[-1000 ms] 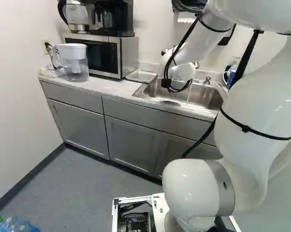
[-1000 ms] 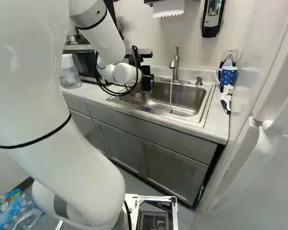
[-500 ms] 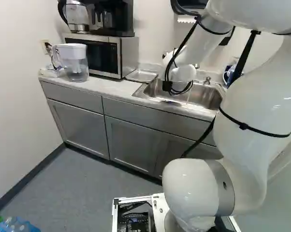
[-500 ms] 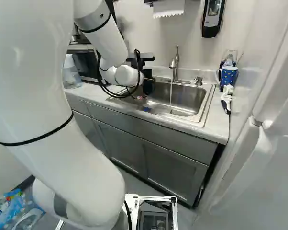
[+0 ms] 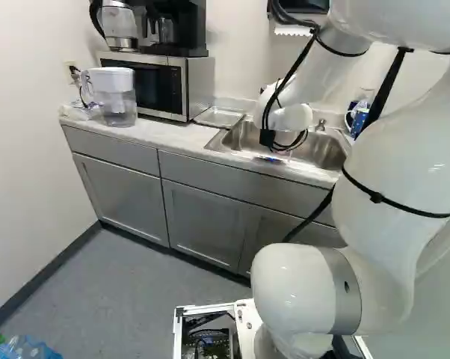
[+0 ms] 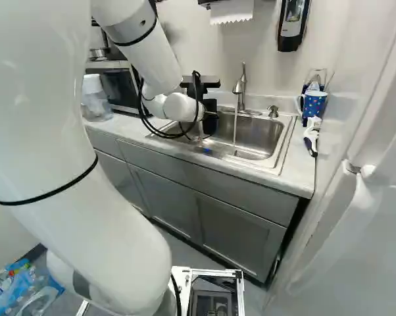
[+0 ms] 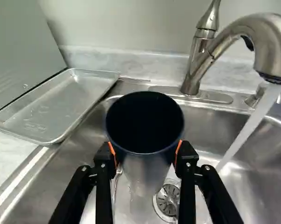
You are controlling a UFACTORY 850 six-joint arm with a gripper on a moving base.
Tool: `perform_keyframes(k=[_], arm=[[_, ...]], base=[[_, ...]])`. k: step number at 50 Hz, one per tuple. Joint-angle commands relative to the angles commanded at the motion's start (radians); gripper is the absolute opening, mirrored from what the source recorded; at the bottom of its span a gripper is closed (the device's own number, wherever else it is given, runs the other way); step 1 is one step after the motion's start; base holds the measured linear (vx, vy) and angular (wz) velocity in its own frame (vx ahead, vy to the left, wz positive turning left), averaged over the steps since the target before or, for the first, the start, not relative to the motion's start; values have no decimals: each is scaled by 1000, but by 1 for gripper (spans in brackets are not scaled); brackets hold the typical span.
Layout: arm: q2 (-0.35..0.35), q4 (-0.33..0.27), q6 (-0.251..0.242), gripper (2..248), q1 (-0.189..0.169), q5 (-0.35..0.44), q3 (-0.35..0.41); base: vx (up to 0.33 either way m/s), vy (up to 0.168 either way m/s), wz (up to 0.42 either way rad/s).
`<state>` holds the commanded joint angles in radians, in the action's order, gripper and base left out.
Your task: Rinse the cup and place it in the tray
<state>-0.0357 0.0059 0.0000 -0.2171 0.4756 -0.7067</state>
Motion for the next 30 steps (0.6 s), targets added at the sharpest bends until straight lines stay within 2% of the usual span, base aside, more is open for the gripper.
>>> perform_keyframes(k=[30], arm=[[-46,0,0,126,-77,0,-2]], base=[[0,0,0]])
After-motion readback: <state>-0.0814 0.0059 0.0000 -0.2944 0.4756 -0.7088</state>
